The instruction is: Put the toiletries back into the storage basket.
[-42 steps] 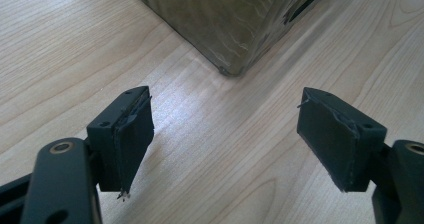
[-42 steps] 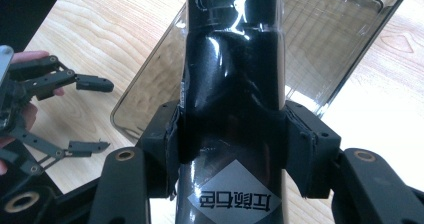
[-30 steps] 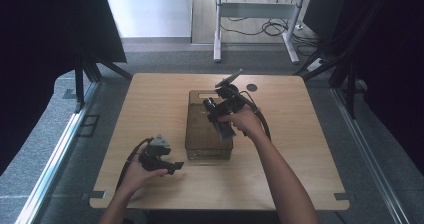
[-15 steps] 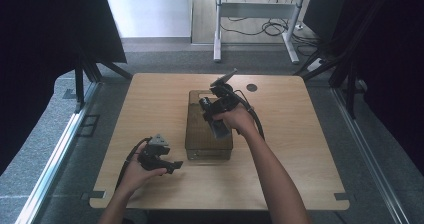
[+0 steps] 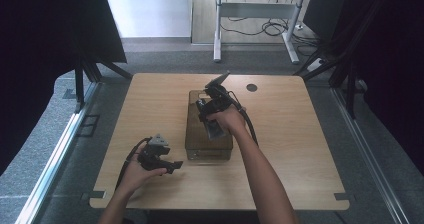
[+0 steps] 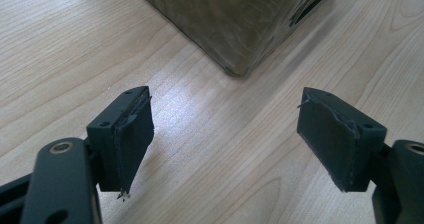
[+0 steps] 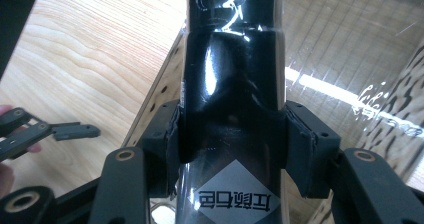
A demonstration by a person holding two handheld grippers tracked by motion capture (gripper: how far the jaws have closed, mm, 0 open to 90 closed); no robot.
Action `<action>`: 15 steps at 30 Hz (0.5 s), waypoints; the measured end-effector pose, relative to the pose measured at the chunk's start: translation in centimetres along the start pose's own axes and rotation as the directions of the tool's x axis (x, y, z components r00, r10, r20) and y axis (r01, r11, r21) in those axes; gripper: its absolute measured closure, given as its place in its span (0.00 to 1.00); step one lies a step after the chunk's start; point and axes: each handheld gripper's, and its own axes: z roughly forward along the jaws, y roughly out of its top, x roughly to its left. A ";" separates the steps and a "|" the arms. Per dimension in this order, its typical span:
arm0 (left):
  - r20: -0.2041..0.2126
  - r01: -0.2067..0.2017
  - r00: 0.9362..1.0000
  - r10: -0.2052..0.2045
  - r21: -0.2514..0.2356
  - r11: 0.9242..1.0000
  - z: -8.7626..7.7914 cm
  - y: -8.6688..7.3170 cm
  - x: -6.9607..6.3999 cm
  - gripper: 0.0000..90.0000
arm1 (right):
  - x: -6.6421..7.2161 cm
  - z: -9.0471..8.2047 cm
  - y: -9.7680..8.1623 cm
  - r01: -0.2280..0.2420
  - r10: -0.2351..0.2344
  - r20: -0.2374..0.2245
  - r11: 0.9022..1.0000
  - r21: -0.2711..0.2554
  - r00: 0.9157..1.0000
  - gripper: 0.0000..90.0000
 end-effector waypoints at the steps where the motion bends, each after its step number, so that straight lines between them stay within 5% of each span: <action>1: 0.000 0.000 1.000 0.000 -0.002 1.000 0.0 0.0 0.0 0.25 | 0.0 0.2 0.0 -0.005 0.005 -0.001 1.000 0.002 1.000 0.51; 15: 0.002 -0.004 1.000 0.004 0.005 1.000 0.1 0.0 -0.1 0.25 | 0.3 3.8 -0.2 -0.093 0.094 -0.015 0.995 0.033 0.995 0.51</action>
